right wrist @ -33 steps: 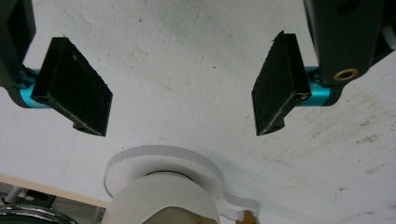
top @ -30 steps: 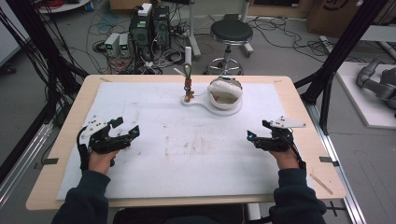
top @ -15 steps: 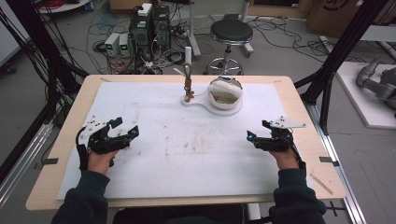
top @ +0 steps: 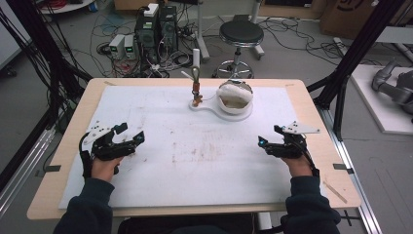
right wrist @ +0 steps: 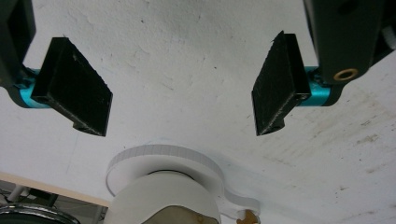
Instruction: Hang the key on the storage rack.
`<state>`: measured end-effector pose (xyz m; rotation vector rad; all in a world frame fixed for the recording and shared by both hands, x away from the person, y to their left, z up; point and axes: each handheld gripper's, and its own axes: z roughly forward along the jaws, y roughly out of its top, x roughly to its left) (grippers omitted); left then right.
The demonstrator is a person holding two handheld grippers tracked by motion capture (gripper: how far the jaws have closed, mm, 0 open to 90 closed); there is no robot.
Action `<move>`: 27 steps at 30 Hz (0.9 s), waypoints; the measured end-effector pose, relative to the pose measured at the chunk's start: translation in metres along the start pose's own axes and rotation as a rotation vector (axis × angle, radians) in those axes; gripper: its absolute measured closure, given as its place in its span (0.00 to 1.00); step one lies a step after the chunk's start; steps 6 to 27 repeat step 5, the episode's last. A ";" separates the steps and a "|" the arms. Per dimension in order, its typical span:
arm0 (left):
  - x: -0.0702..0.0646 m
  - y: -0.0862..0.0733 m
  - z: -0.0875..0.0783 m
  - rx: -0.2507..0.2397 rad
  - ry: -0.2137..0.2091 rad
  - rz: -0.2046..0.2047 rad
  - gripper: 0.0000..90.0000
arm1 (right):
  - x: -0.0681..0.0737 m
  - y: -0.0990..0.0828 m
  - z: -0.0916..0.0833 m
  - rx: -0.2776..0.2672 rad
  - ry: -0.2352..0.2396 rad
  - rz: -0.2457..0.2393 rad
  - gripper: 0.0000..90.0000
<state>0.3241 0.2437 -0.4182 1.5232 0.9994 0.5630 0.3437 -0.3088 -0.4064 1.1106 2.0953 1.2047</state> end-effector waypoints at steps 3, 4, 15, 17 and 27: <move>0.001 0.000 0.000 0.000 0.000 -0.002 0.20 | -0.001 0.000 0.000 -0.004 0.000 -0.004 0.23; 0.001 0.000 0.000 0.001 0.000 -0.001 0.20 | -0.001 0.000 -0.001 -0.004 0.000 0.000 0.23; 0.001 0.000 0.001 0.001 0.001 -0.001 0.20 | -0.001 0.000 -0.001 -0.004 -0.001 0.002 0.23; 0.001 0.000 0.001 0.001 0.001 -0.001 0.20 | -0.001 0.000 -0.001 -0.004 -0.001 0.002 0.23; 0.001 0.000 0.001 0.001 0.001 -0.001 0.20 | -0.001 0.000 -0.001 -0.004 -0.001 0.002 0.23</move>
